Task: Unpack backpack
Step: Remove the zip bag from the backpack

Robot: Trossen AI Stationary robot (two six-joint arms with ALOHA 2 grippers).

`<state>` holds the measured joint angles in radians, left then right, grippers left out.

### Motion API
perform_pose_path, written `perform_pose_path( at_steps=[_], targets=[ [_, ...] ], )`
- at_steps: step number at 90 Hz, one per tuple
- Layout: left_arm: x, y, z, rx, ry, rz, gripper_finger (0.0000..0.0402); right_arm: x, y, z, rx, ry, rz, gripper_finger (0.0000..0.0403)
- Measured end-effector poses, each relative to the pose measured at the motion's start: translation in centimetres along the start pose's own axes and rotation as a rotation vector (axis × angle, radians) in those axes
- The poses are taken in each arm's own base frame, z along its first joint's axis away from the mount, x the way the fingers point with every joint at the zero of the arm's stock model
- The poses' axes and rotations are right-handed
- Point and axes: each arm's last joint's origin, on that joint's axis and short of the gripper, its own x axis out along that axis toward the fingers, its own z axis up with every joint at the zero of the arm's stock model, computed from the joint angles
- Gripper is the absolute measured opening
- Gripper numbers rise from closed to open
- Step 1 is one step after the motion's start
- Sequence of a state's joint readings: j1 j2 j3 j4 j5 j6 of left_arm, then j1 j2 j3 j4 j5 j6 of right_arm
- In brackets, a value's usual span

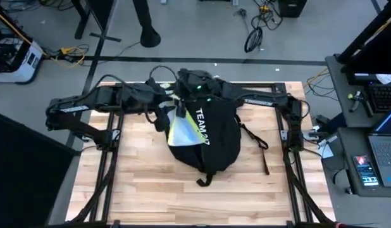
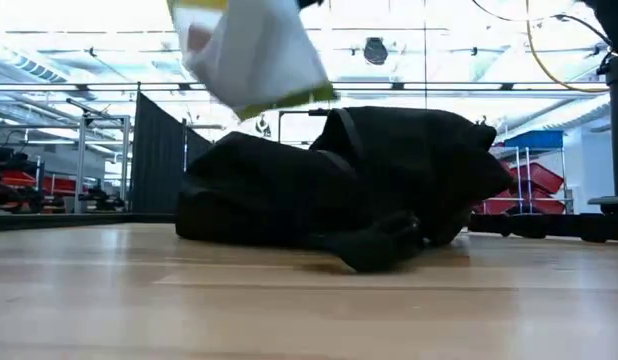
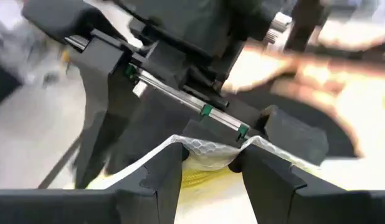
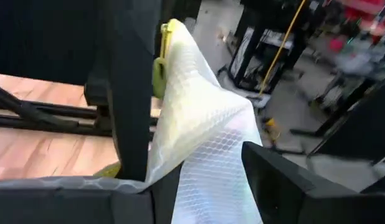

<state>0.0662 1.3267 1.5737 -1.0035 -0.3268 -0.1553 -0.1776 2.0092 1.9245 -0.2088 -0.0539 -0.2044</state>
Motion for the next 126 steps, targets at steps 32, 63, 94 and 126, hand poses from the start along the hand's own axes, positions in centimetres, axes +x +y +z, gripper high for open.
perform_pose_path(
  at_steps=[32,63,94,126],
  targets=[
    [0.2,0.5,-4.2,-0.129,0.423,0.097,0.0143,6.0,2.8,-7.1,0.024,0.196,0.176,0.0144],
    [0.6,0.4,-3.3,-0.107,0.316,0.078,0.0143,2.4,1.1,-5.2,-0.058,0.316,0.214,0.0144],
    [9.0,-2.0,-5.5,-0.008,0.309,-0.038,0.0143,-1.4,-4.2,-11.0,0.099,0.749,0.234,0.0144],
    [17.6,-3.8,-15.4,-0.1,0.457,-0.127,0.0143,0.0,-1.1,-18.5,0.108,0.775,0.306,0.0144]
  ],
)
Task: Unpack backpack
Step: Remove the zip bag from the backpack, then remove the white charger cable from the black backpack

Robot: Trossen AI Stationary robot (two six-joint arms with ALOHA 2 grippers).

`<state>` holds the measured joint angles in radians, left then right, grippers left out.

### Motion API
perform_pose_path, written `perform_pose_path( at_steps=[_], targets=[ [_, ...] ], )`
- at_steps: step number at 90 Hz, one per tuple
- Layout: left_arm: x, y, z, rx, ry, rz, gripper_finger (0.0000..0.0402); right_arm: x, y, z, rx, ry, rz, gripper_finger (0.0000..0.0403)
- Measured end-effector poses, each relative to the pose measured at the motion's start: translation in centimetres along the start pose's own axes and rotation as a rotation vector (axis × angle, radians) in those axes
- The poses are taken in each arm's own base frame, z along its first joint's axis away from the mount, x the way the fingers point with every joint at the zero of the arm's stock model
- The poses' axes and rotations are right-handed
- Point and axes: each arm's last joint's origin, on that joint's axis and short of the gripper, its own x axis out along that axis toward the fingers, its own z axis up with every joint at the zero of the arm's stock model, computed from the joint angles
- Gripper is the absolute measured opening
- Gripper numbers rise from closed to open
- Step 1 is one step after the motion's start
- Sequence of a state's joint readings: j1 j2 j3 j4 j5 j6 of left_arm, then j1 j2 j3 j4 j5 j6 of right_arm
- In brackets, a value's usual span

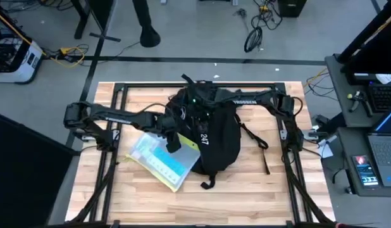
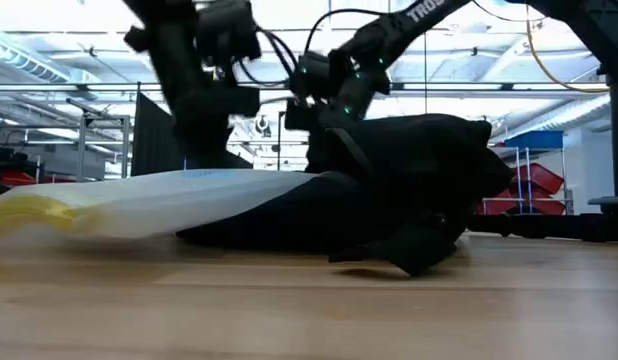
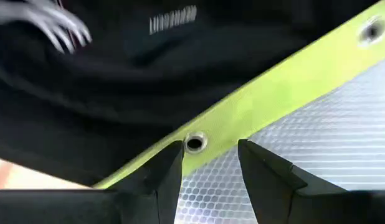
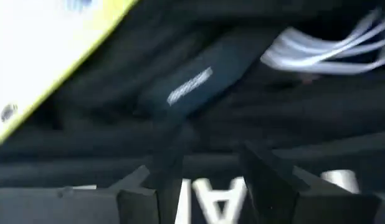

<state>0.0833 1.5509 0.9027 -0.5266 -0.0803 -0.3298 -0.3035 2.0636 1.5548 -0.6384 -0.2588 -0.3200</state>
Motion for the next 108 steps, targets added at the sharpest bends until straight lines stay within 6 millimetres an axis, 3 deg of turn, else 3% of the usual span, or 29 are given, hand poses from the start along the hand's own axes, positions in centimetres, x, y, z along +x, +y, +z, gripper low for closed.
perform_pose_path(
  at_steps=[16,32,42,51,69,82,94,108],
  targets=[
    [2.1,-0.1,-3.3,-0.067,0.094,0.028,0.0143,1.1,-0.4,-3.2,0.035,0.159,0.002,0.0144],
    [2.5,-1.2,-6.1,-0.052,0.158,0.046,0.0143,-0.4,-0.9,-5.1,0.083,0.318,0.005,0.0144],
    [2.2,-1.8,-6.3,-0.03,0.174,0.046,0.0143,-1.8,-1.0,-5.0,0.08,0.323,-0.049,0.0144],
    [1.2,-2.1,-5.0,-0.031,0.145,0.019,0.0143,-3.4,-0.8,-4.3,0.065,0.254,-0.079,0.0144],
    [-3.2,-2.7,0.8,0.031,-0.076,-0.042,0.0143,-7.0,-0.3,-2.2,0.007,0.039,-0.157,0.0144],
    [-6.1,-2.2,4.5,0.155,-0.223,-0.012,0.0143,-8.4,-0.5,-0.9,-0.017,-0.108,-0.215,0.0144],
    [-7.2,0.6,6.6,0.248,-0.268,0.021,0.0143,-8.5,-0.8,-0.1,-0.035,-0.191,-0.246,0.0144],
    [-6.3,5.7,7.4,0.152,-0.228,-0.053,0.0143,-8.1,-1.5,0.3,-0.033,-0.239,-0.268,0.0147]
  ],
)
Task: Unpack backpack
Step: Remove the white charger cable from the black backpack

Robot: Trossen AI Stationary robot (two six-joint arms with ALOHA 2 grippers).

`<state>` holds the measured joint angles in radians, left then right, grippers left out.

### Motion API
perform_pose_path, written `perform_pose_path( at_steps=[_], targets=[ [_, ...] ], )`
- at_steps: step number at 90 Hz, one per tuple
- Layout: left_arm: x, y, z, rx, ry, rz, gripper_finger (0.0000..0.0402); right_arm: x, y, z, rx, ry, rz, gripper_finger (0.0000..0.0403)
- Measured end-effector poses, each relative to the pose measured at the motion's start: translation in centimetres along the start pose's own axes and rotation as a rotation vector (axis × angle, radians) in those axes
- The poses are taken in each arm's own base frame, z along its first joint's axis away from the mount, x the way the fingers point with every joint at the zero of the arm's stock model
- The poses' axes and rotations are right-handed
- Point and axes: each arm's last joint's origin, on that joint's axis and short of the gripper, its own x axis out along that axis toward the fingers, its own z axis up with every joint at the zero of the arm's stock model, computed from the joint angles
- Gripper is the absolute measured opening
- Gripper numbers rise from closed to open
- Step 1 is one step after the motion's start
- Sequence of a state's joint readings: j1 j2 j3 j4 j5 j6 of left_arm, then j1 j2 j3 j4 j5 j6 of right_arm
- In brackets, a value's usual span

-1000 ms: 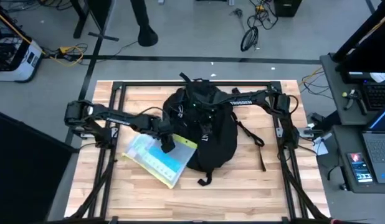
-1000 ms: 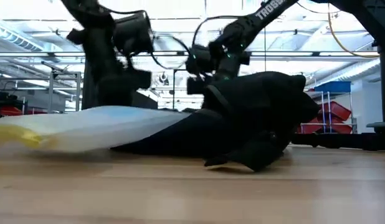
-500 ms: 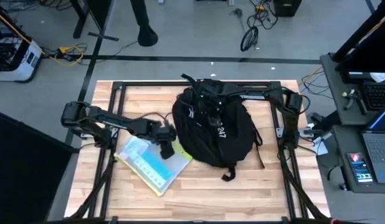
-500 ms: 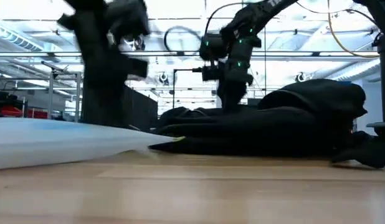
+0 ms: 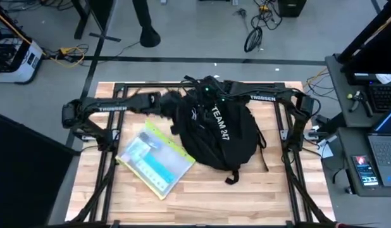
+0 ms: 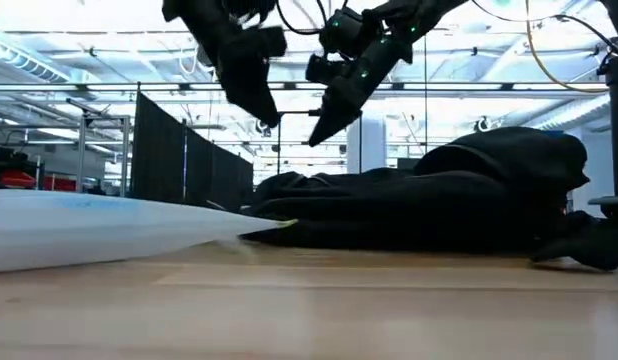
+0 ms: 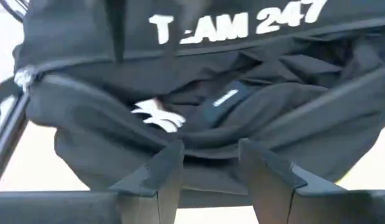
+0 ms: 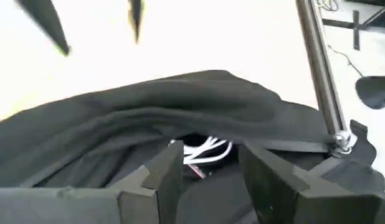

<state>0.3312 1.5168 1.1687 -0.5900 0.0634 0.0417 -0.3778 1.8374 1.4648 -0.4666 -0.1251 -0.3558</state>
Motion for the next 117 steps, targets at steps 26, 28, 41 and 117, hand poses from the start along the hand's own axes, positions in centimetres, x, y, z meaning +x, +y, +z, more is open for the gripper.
perform_pose_path(
  at_steps=[26,28,41,117],
  targets=[
    [3.3,5.2,0.2,-0.015,-0.048,-0.004,0.0143,0.8,-1.0,-0.5,0.061,0.009,-0.011,0.0188],
    [3.8,5.4,0.2,-0.009,-0.054,0.0,0.0143,1.1,-1.1,-0.8,0.079,0.027,-0.007,0.0191],
    [6.1,6.6,-0.7,-0.026,0.015,0.004,0.0143,4.1,-1.1,-2.6,0.163,0.112,0.047,0.0203],
    [5.3,8.3,-1.9,-0.109,0.111,0.057,0.0143,10.3,-1.4,-4.4,0.121,0.144,-0.095,0.0174]
  ],
)
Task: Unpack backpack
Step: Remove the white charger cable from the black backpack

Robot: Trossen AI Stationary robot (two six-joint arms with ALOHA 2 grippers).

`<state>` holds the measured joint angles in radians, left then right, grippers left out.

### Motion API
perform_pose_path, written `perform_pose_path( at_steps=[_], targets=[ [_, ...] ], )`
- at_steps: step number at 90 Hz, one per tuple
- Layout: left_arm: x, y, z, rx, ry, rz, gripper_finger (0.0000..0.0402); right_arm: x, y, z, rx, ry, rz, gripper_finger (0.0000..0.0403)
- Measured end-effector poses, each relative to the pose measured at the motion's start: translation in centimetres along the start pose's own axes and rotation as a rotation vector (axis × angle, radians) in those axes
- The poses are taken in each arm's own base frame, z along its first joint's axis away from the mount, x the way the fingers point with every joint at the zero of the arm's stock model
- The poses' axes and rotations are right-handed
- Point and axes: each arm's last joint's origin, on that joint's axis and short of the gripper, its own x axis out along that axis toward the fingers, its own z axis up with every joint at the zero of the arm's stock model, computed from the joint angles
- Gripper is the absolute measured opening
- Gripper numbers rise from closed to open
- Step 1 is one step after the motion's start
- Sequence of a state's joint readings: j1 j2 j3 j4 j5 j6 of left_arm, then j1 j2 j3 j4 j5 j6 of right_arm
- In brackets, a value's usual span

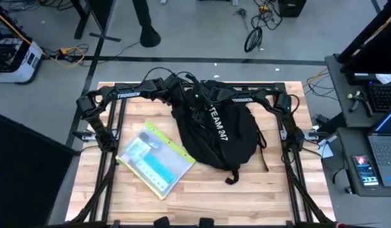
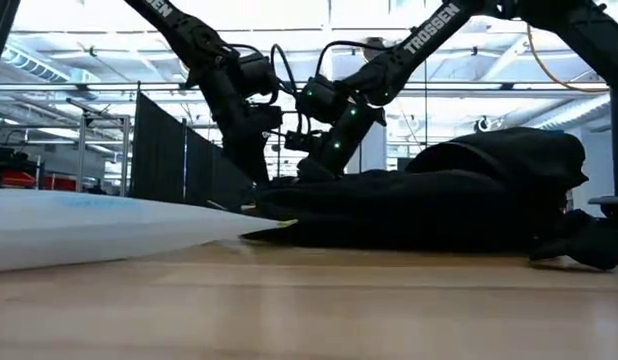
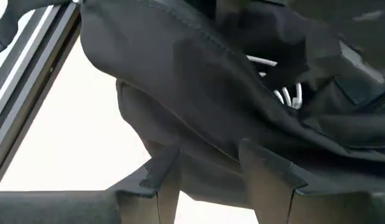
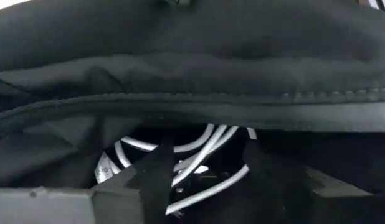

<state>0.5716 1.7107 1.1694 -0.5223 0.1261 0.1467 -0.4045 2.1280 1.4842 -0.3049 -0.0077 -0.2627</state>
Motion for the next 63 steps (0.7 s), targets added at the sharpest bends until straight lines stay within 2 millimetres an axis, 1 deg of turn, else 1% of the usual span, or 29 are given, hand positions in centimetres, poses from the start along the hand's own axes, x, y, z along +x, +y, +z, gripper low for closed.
perform_pose_path(
  at_steps=[8,18,22,30,38,45,63],
  targets=[
    [0.0,0.0,0.0,0.002,0.001,0.0,0.0143,-0.1,-0.2,-0.2,-0.005,0.023,-0.01,0.0122],
    [0.0,0.0,0.0,0.025,0.002,0.0,0.0143,-0.1,-0.5,-0.4,-0.009,0.038,-0.011,0.0035],
    [0.0,0.0,0.0,0.025,0.003,-0.001,0.0143,-0.1,-0.5,-0.4,-0.013,0.041,-0.014,0.0015],
    [0.0,0.0,0.0,0.026,0.004,-0.001,0.0143,-0.6,-0.6,-0.4,-0.02,0.049,-0.02,0.0005],
    [0.0,0.0,0.0,0.033,0.004,-0.001,0.0143,-1.9,-0.6,-0.3,-0.027,0.061,-0.017,0.0001],
    [0.0,0.0,0.0,0.046,0.005,-0.001,0.0143,-3.7,-0.6,0.3,-0.028,0.045,-0.012,0.0],
    [0.0,0.0,-0.1,0.065,0.007,-0.001,0.0143,-9.5,-0.5,1.3,-0.031,0.019,-0.002,0.0]
  ],
)
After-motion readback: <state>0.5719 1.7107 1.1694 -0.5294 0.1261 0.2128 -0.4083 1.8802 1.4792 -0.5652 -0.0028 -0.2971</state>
